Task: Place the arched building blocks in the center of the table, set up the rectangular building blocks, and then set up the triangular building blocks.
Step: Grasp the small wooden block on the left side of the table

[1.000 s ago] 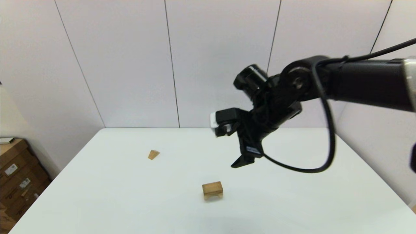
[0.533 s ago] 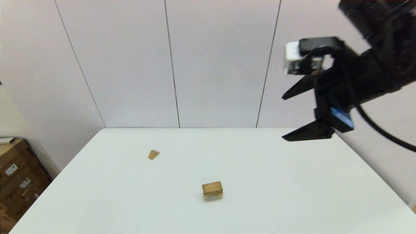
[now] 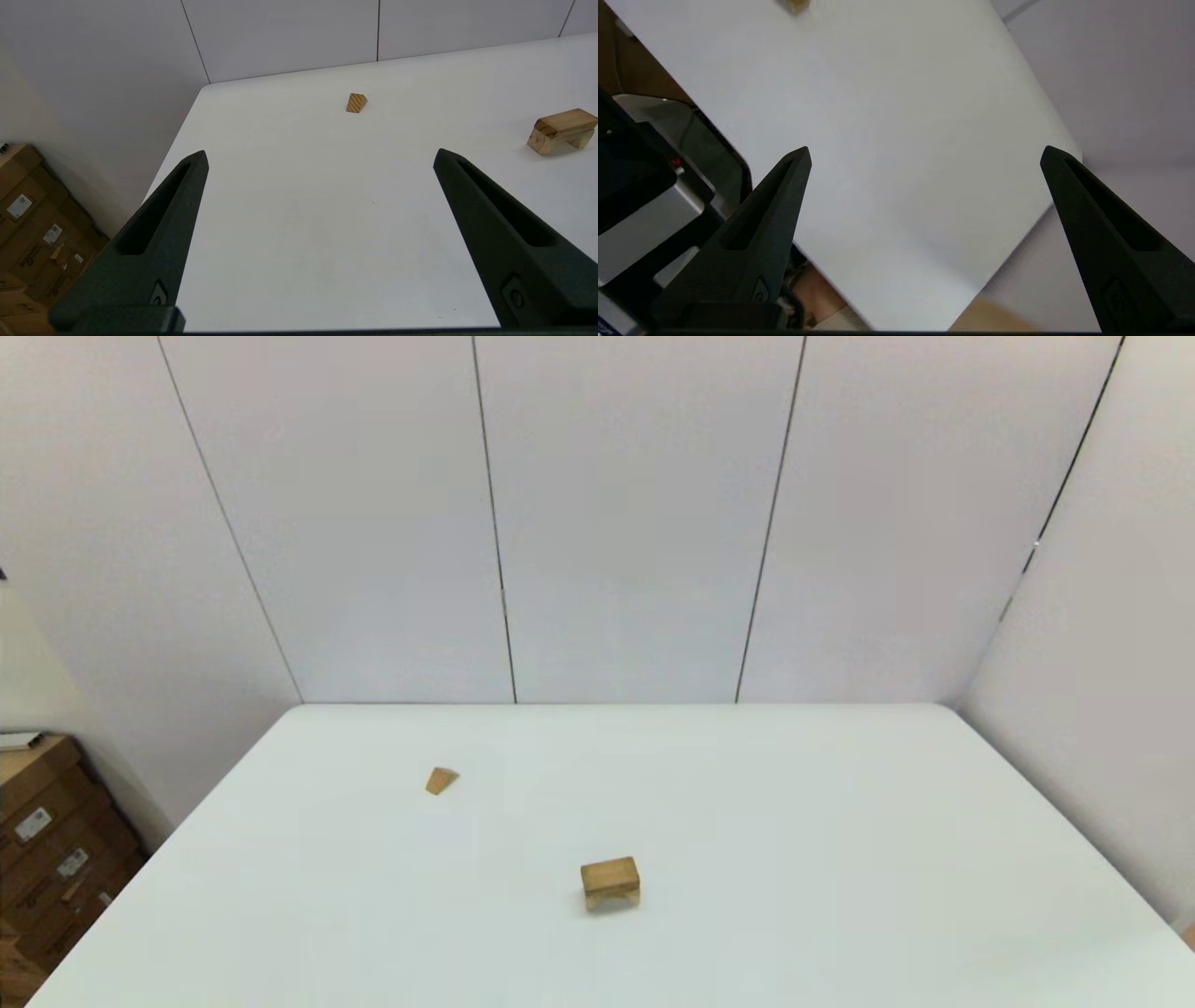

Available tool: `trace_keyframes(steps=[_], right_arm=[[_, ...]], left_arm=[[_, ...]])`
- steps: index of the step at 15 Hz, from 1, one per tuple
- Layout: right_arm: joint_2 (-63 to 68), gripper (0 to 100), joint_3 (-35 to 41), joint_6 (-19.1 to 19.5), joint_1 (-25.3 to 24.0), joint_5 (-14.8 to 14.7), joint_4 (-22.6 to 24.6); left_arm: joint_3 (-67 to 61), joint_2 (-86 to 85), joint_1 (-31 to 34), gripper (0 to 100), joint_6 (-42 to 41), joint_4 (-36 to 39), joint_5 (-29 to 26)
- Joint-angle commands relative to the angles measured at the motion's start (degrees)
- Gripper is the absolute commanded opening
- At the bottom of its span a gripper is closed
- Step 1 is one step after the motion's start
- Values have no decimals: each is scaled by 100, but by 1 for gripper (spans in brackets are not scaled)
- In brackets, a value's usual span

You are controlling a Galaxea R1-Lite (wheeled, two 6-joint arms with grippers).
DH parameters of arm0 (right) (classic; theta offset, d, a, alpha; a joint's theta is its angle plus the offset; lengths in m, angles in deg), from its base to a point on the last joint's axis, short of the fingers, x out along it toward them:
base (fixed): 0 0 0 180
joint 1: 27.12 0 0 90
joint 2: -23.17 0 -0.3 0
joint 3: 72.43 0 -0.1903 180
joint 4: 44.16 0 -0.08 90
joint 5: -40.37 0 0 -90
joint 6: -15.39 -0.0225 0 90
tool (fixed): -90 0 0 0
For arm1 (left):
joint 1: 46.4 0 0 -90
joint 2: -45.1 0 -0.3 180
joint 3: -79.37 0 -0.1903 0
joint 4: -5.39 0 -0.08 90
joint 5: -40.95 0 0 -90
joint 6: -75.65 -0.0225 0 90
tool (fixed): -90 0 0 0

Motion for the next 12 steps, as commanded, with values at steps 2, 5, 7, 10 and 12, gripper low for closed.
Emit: trace_keyframes(steps=[2,5,7,10,12], right_arm=[[-2420,100,1793,-611,1171,-5,-24],[-3501,100,2628,-840,1548,-14,-50],[-3994,100,2980,-1042,1663,-14,-50],[-4574,100,3331,-1262,1671,-23,-59],[-4811,100,3472,-1420,1707,-14,-59]], left_arm=[[0,7,-1,100,-5,1,0],[-9,7,-1,100,-5,1,0],[0,7,8,100,-5,1,0],[-9,7,-1,100,-5,1,0],[0,7,-1,100,-5,1,0]])
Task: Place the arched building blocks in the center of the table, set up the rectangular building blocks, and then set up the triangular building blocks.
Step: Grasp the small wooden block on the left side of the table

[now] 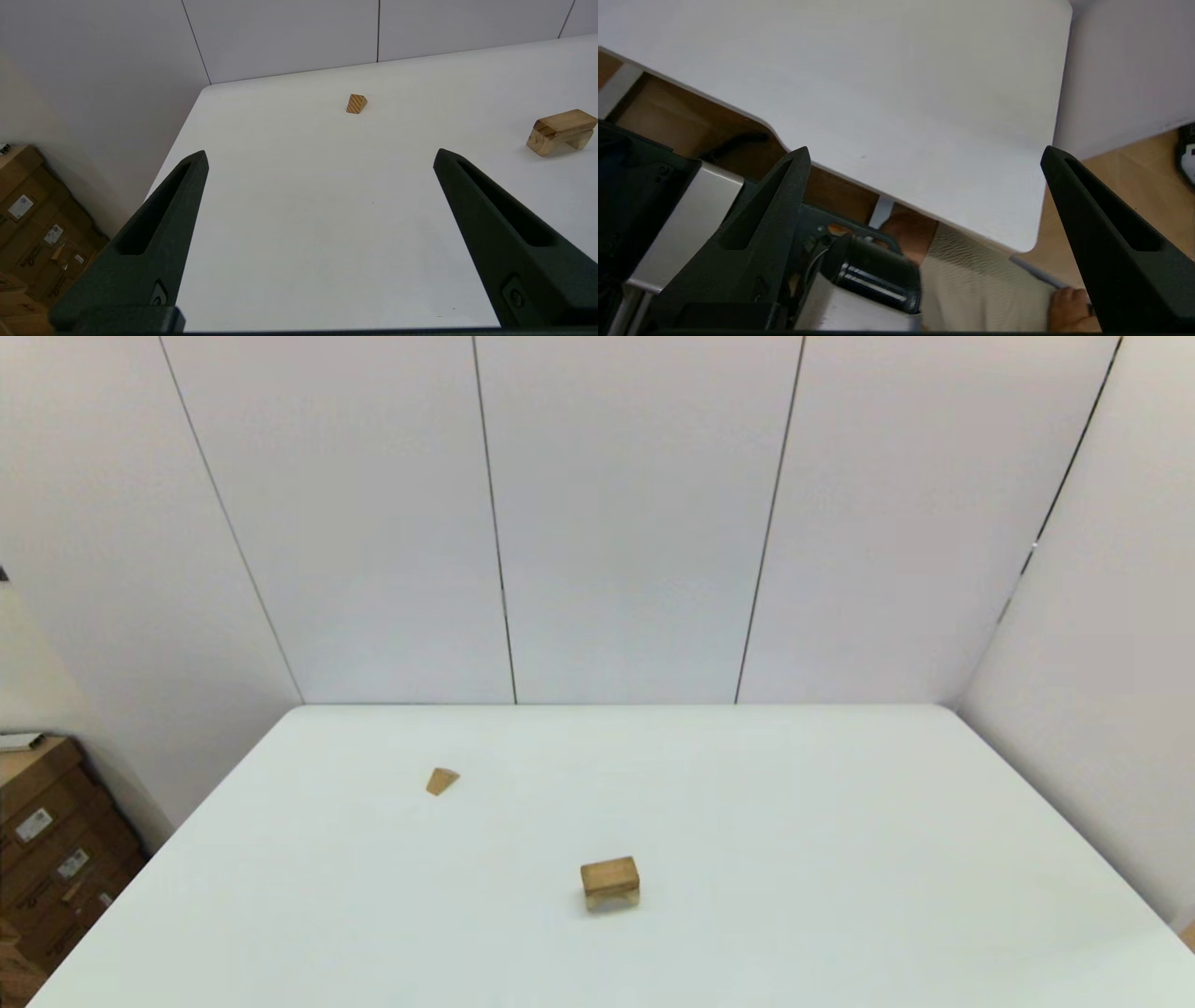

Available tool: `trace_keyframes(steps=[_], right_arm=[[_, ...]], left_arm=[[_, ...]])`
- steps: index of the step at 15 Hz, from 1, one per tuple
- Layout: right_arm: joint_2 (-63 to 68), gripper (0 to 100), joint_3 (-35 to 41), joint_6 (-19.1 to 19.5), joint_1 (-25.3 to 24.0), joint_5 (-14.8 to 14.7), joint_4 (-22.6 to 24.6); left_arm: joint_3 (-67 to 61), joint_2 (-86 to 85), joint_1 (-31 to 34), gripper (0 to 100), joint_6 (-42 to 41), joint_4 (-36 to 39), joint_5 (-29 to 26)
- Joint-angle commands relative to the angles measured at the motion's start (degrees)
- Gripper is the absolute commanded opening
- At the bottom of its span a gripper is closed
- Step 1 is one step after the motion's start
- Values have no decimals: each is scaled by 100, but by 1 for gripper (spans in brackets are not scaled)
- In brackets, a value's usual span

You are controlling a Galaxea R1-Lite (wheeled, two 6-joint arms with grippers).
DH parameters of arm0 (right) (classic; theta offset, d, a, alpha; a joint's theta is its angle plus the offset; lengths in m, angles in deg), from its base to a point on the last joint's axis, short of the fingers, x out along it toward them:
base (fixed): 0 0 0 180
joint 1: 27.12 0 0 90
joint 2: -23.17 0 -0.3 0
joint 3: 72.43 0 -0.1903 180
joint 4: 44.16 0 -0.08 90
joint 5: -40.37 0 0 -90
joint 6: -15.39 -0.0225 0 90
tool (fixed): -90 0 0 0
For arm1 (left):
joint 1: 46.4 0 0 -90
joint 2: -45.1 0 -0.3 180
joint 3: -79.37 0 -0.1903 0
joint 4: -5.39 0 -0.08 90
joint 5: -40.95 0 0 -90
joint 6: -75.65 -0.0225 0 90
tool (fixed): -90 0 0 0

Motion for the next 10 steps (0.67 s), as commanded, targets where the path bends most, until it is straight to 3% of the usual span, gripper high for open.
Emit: trace_keyframes(steps=[1,3,5,6,10], right_arm=[[-810,100,381,-257,67,10,-44],[-836,100,416,-573,50,-16,-96],[-959,100,416,-608,-21,-148,-96],[-968,100,451,-635,-30,-376,-96],[-1522,100,1146,-600,-214,-420,-17]], left_arm=[[0,7,4,100,-3,1,0],[0,7,-5,100,-3,1,0],[0,7,-5,100,-3,1,0],[0,7,-5,100,-3,1,0],[0,7,-5,100,-3,1,0]])
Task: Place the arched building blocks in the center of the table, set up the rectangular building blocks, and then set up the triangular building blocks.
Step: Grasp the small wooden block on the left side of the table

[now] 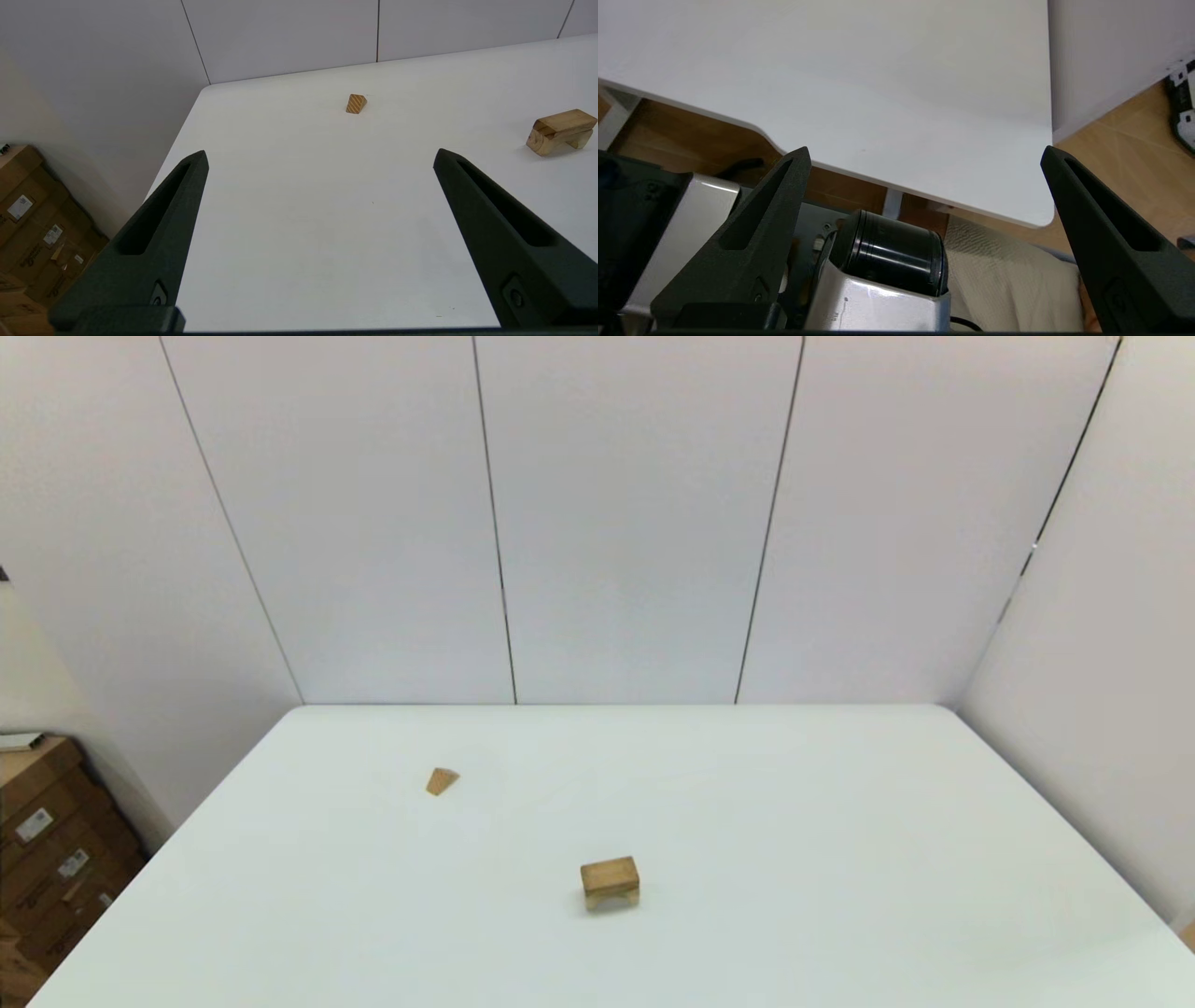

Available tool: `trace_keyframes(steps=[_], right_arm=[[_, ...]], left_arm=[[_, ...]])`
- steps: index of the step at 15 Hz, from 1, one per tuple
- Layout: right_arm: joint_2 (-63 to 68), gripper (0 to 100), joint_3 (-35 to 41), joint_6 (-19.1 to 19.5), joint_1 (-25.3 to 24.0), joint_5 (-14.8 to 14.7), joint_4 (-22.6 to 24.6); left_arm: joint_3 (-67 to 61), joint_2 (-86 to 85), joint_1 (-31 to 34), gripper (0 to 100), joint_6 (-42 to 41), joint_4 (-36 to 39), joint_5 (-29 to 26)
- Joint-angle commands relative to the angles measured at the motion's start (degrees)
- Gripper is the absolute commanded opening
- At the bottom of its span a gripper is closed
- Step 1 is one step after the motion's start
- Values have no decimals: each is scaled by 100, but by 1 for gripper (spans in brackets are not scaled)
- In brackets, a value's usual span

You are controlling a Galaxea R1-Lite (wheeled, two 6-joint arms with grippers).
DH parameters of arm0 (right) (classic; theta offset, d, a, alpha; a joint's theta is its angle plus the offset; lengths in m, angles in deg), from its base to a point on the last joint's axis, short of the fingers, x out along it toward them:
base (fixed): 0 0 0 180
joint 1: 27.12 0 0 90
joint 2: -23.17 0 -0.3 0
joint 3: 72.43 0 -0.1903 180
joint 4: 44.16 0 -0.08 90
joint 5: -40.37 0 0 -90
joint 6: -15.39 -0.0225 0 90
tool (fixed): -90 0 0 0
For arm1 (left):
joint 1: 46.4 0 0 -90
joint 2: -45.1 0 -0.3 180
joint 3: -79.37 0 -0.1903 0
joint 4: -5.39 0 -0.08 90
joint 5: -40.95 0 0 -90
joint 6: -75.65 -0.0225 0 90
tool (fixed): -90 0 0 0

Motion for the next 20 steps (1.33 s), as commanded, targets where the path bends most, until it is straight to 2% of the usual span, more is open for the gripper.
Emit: trace_keyframes(steps=[1,2,4,5,6,7,9,10,11,12,18,20], right_arm=[[-692,100,820,-3,-151,39,171],[-965,100,1233,-39,-195,74,593],[-1342,100,2226,-346,-186,57,1991],[-1342,100,2692,-610,-186,22,2852],[-1342,100,3281,-900,-186,22,3951],[-1342,100,3773,-917,-186,30,4671],[-1342,100,4537,-900,-186,30,5788],[-1342,100,4757,-900,-186,48,6174],[-1342,100,4941,-838,-195,22,6446],[-1342,100,4959,-838,-186,13,6500],[-1342,100,5082,-830,-195,-93,6412],[-1342,100,5082,-988,-186,-84,6394]], left_arm=[[0,7,-1,100,-3,-2,2],[0,7,-1,100,-3,-2,2],[0,7,8,100,-3,-2,2],[0,7,8,100,-3,-2,2],[0,7,-1,100,-3,-2,2],[0,7,8,100,-3,-2,2],[-9,7,-1,100,-3,-2,2],[0,7,-1,100,-3,-2,2],[0,7,-1,100,-3,-2,2],[0,7,-1,100,-3,-2,2],[0,7,-1,100,-3,-2,2],[-9,7,-1,100,-3,-2,2]])
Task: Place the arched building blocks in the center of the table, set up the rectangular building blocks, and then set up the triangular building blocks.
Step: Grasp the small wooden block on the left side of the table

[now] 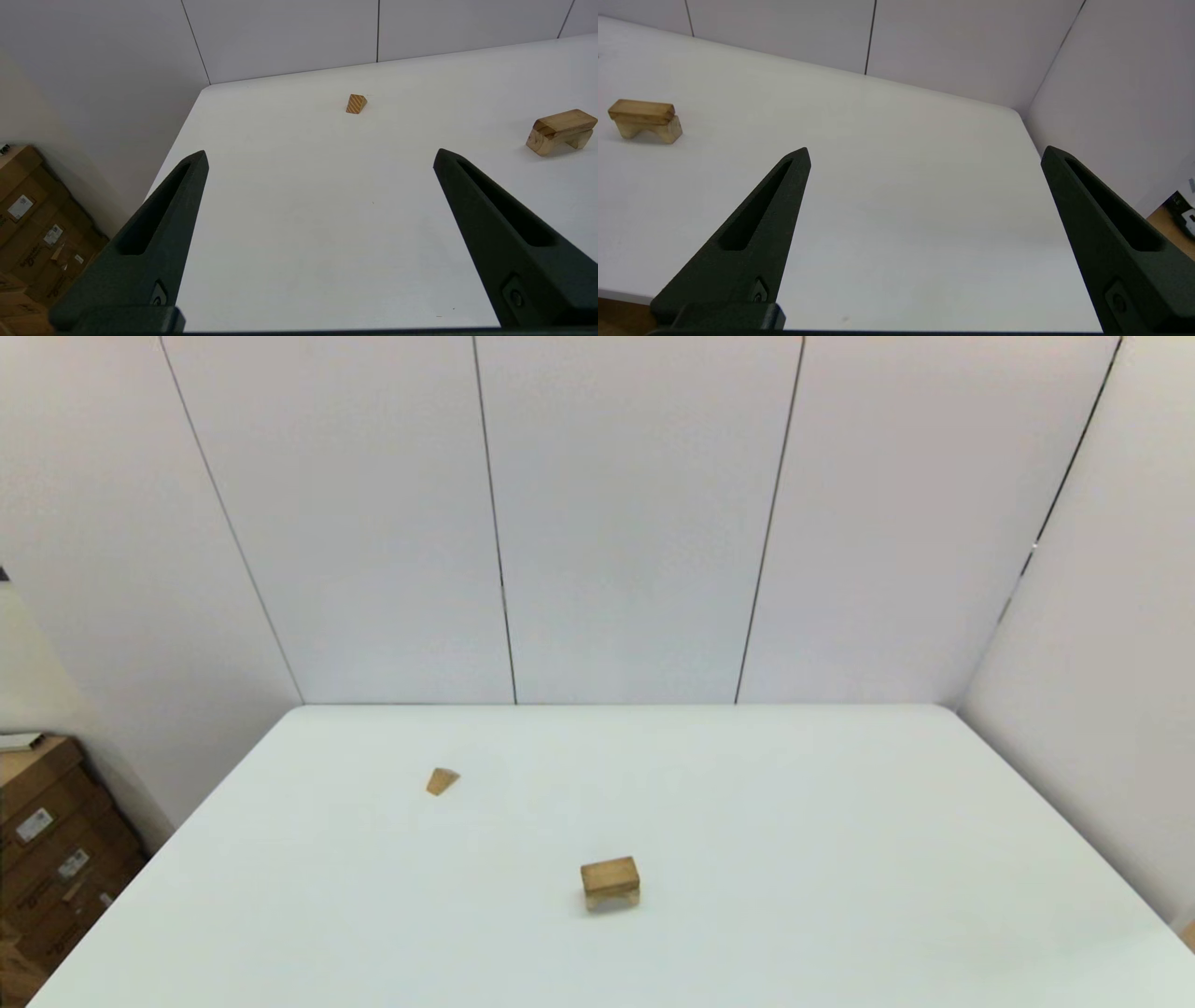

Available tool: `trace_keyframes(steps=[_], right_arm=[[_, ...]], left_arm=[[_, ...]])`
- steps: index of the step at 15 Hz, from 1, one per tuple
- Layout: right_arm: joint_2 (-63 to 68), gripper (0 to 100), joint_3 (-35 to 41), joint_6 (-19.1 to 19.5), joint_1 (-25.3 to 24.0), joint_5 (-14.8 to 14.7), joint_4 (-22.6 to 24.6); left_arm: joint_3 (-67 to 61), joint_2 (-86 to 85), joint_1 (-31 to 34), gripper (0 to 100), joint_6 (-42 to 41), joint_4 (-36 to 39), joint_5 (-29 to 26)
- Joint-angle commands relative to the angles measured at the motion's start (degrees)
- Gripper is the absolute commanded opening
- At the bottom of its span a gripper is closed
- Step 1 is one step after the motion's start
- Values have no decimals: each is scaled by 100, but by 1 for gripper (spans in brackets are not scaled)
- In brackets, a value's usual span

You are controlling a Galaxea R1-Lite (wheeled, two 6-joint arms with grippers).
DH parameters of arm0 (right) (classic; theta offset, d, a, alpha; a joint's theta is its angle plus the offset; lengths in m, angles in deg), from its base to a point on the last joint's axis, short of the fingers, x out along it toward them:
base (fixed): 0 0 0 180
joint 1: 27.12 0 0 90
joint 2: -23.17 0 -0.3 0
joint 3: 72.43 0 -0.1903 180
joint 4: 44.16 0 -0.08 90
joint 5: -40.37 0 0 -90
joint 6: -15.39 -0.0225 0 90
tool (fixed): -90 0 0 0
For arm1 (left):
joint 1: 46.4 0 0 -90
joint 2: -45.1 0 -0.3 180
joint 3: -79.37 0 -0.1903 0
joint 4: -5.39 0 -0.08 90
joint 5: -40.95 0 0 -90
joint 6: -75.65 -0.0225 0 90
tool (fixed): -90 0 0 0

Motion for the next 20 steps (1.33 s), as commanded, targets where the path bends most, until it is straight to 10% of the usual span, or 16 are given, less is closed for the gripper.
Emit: trace_keyframes(steps=[1,20], right_arm=[[-4,100,16,-355,-10,1,-17],[-4,100,16,-680,-10,-34,-44]], left_arm=[[0,7,8,100,-3,1,0],[0,7,-1,100,-20,9,0]])
